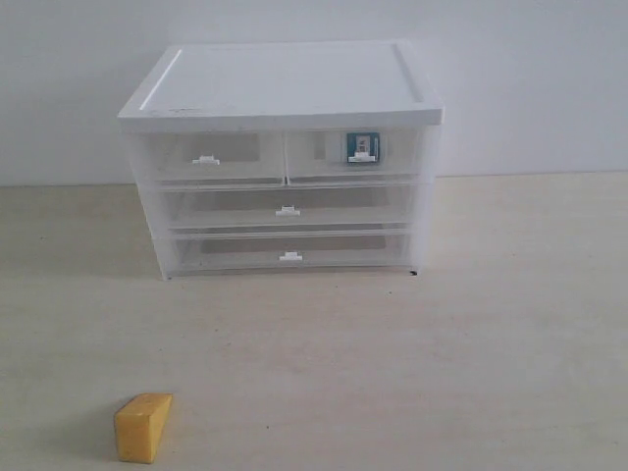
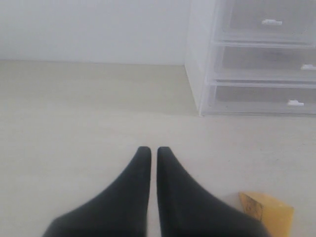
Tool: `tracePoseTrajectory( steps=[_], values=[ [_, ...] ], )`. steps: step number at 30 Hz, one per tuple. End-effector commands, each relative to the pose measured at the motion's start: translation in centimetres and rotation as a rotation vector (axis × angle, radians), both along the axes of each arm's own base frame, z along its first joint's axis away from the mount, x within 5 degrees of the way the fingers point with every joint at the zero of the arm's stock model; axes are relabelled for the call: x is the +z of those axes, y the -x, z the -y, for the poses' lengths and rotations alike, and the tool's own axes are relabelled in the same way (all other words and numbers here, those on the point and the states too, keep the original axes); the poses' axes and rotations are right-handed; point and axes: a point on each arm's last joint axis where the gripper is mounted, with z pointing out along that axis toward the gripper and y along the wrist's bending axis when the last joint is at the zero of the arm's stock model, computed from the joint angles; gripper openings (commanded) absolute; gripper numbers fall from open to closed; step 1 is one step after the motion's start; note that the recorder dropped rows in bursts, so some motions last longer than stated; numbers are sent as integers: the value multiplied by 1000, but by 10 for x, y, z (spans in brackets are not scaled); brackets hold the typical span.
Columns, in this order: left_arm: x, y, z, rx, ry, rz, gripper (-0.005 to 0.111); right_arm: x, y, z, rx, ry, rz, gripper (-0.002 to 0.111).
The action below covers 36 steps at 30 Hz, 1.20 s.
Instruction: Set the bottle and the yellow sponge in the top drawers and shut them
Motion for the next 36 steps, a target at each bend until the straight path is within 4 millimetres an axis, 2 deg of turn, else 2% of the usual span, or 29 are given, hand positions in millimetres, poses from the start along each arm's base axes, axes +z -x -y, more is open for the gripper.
tracePoseTrajectory(
  steps=[1, 5, 8, 14, 19, 22, 26, 31, 33, 36],
  values=[
    [-1, 0, 0, 1, 3, 1, 5, 3, 20, 0, 0, -19, 76, 0],
    [-1, 0, 0, 1, 3, 1, 5, 8, 33, 0, 0, -15, 140, 0],
    [-1, 0, 0, 1, 3, 1, 5, 9, 36, 0, 0, 12, 145, 0],
    [-1, 0, 0, 1, 3, 1, 5, -6, 35, -1, 13, 43, 56, 0],
    [-1, 0, 0, 1, 3, 1, 5, -40, 42, -1, 23, 65, 45, 0],
    [-1, 0, 0, 1, 3, 1, 5, -73, 48, -1, 24, 74, 26, 0],
    [-1, 0, 0, 1, 3, 1, 5, -92, 48, -1, 26, 74, -7, 0],
    [-1, 0, 0, 1, 3, 1, 5, -127, 45, 0, 13, 48, -37, 0],
    [-1, 0, 0, 1, 3, 1, 5, -126, 47, 1, 6, 42, -2, 0],
    [-1, 0, 0, 1, 3, 1, 5, -130, 48, 1, 5, 40, -44, 0]
  ],
)
